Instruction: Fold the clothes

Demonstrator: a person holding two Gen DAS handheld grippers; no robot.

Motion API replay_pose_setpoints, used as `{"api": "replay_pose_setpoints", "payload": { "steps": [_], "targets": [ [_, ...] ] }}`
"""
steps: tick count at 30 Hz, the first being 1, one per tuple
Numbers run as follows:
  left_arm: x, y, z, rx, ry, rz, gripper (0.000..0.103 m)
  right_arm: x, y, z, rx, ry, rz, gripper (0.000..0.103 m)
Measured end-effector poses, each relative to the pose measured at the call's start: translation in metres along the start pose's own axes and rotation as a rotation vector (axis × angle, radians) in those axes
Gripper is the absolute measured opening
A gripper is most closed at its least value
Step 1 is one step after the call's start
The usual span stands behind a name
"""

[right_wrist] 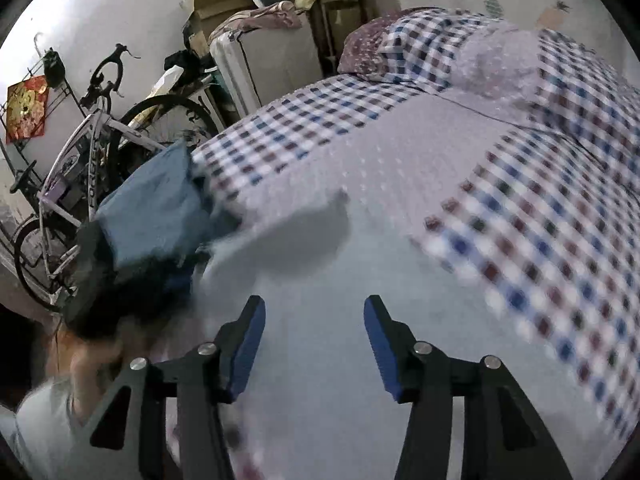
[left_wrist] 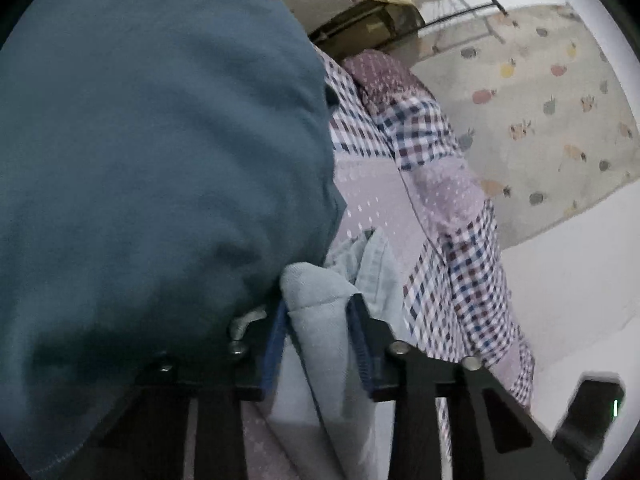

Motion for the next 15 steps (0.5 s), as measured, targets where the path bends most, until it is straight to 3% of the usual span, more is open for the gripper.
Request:
{"api": "replay_pose_setpoints", "payload": {
  "steps": [2,6,9,13,15],
  "targets": [
    [0.001,0.005,-0.003,-0.011,-0.014,-0.063,0.018,-0.030,-0.032,0.003,0.046,0.070,0.011,0.055],
    [0.002,0.007,-0.011,-0.017,-0.034,-0.155,0.016,-0.061,-0.094,-0.001,0.110,0.186,0.083,0.055],
    [-0.003,-0.002,-0.011,-0.047,-0.028,-0.143,0.016,-0.068,-0.131,-0.008,0.094,0.221,0.129,0.055],
    [-0.007,-0.007,-0.003,-0.035,0.009,-0.119,0.016,-0.068,-0.163,-0.014,0.052,0.228,0.174,0.055],
    [-0.008,-0.009,-0.004,-0.039,-0.007,-0.118,0.016,-0.067,-0.177,-0.016,0.032,0.228,0.197,0.050]
  ]
}}
Point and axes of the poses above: each gripper's, at about its wrist camera, not at the fingertips, and y roughly against the way its jaws point, z to its left, x to its underside, the point moved 2 cm from there along -y, roughly the way its jaws point, and after that the axes turned 7 degrees about z, right-handed, at the moved point
